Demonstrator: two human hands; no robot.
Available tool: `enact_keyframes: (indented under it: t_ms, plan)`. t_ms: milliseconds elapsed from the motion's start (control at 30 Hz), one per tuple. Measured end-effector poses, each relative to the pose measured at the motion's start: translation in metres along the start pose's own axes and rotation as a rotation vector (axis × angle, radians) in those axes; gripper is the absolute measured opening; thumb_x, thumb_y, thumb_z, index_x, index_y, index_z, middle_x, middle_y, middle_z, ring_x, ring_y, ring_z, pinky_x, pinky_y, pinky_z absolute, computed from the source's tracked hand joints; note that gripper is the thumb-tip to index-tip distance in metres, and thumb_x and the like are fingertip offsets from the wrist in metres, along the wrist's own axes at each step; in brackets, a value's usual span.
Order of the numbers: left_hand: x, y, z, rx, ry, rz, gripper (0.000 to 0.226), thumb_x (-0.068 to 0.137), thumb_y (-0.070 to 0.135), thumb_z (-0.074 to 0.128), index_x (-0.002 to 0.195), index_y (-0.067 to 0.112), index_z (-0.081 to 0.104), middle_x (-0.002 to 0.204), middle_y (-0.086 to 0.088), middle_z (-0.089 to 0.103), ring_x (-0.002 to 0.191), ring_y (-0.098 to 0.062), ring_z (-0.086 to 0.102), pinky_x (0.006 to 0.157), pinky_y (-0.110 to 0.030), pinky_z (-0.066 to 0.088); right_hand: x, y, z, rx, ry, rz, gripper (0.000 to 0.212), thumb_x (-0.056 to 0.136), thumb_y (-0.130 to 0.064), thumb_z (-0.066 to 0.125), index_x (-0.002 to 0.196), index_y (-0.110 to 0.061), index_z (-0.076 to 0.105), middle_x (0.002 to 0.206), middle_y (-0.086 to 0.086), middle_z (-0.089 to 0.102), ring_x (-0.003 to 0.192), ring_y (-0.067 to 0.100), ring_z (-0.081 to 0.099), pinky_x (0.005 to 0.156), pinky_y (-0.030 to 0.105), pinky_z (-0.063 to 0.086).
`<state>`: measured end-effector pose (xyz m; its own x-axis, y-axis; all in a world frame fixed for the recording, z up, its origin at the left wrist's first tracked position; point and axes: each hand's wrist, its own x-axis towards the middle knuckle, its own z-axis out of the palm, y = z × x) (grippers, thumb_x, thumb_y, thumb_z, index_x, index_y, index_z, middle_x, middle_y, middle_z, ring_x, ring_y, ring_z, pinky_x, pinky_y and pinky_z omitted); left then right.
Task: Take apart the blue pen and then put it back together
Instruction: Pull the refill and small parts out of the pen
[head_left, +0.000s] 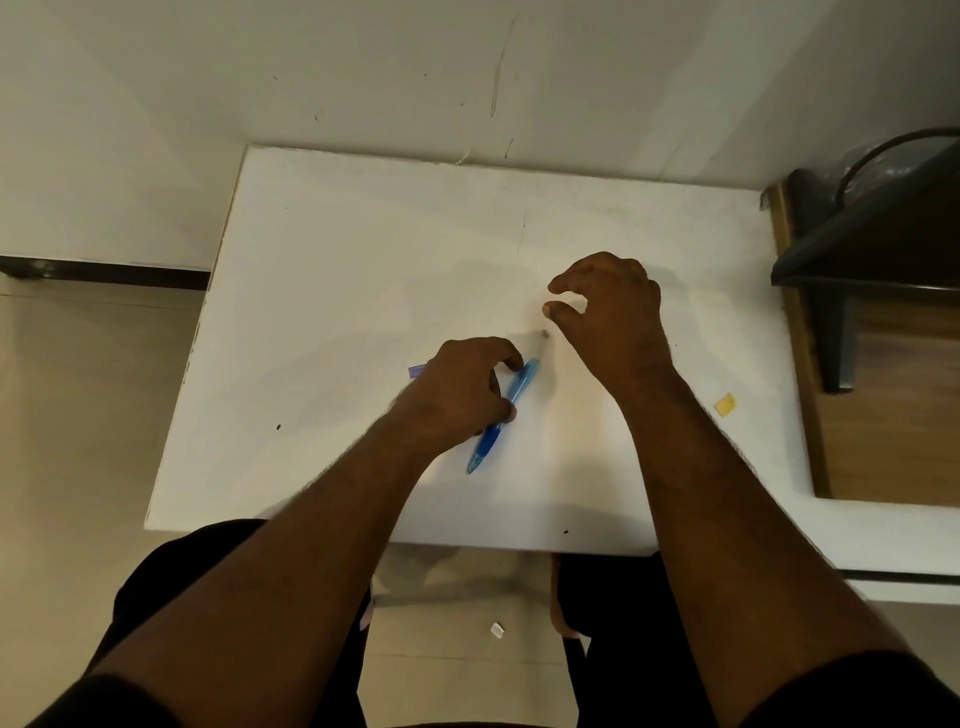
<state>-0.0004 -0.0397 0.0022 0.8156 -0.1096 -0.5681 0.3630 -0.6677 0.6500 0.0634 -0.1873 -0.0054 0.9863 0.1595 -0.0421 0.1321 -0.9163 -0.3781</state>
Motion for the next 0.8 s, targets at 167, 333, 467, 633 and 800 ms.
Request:
enact_keyframes:
  t_ms: [167, 333, 467, 633, 800]
  plan:
    - [0.004, -0.007, -0.018, -0.043, 0.099, -0.018, 0.028, 0.073, 0.019, 0.081, 0.097, 0.018, 0.066, 0.076, -0.003, 0.065, 0.057, -0.018, 0.064, 0.051, -0.023, 0.056, -0.003, -0.005, -0.003, 0.087, 0.038, -0.033, 0.029, 0.088, -0.030, 0.065, 0.110, -0.010, 0.068, 0.116, 0.008, 0.065, 0.111, 0.023, 0.056, 0.096, 0.027, 0.037]
    - [0.009, -0.025, -0.041, 0.116, 0.292, -0.011, 0.027, 0.070, 0.028, 0.082, 0.089, 0.019, 0.067, 0.083, 0.001, 0.063, 0.072, -0.016, 0.056, 0.055, -0.022, 0.039, -0.007, -0.013, -0.001, 0.081, 0.051, -0.127, 0.023, 0.090, -0.025, 0.063, 0.104, -0.009, 0.070, 0.108, 0.010, 0.067, 0.105, 0.025, 0.058, 0.089, 0.026, 0.036]
    - [0.007, -0.027, -0.033, 0.307, 0.301, -0.012, 0.035, 0.070, 0.030, 0.081, 0.100, 0.021, 0.065, 0.101, -0.003, 0.060, 0.096, -0.023, 0.055, 0.081, -0.036, 0.048, -0.007, -0.015, 0.002, 0.113, 0.070, -0.138, 0.022, 0.088, -0.027, 0.064, 0.096, -0.008, 0.072, 0.100, 0.009, 0.070, 0.098, 0.025, 0.061, 0.084, 0.027, 0.039]
    - [0.010, -0.026, -0.031, 0.378, 0.302, -0.033, 0.021, 0.079, 0.032, 0.072, 0.092, 0.016, 0.067, 0.096, -0.004, 0.067, 0.091, -0.023, 0.061, 0.077, -0.033, 0.045, -0.007, -0.015, -0.004, 0.168, 0.078, -0.129, 0.020, 0.087, -0.025, 0.066, 0.094, -0.008, 0.072, 0.097, 0.008, 0.071, 0.095, 0.024, 0.063, 0.085, 0.029, 0.044]
    - [0.008, -0.013, -0.034, 0.162, 0.371, 0.077, 0.027, 0.081, 0.039, 0.071, 0.094, 0.016, 0.068, 0.089, 0.003, 0.067, 0.080, -0.015, 0.061, 0.073, -0.025, 0.046, -0.010, -0.026, -0.011, 0.381, -0.047, -0.097, 0.020, 0.089, -0.024, 0.064, 0.100, -0.009, 0.072, 0.099, 0.002, 0.071, 0.087, 0.007, 0.058, 0.078, 0.013, 0.044]
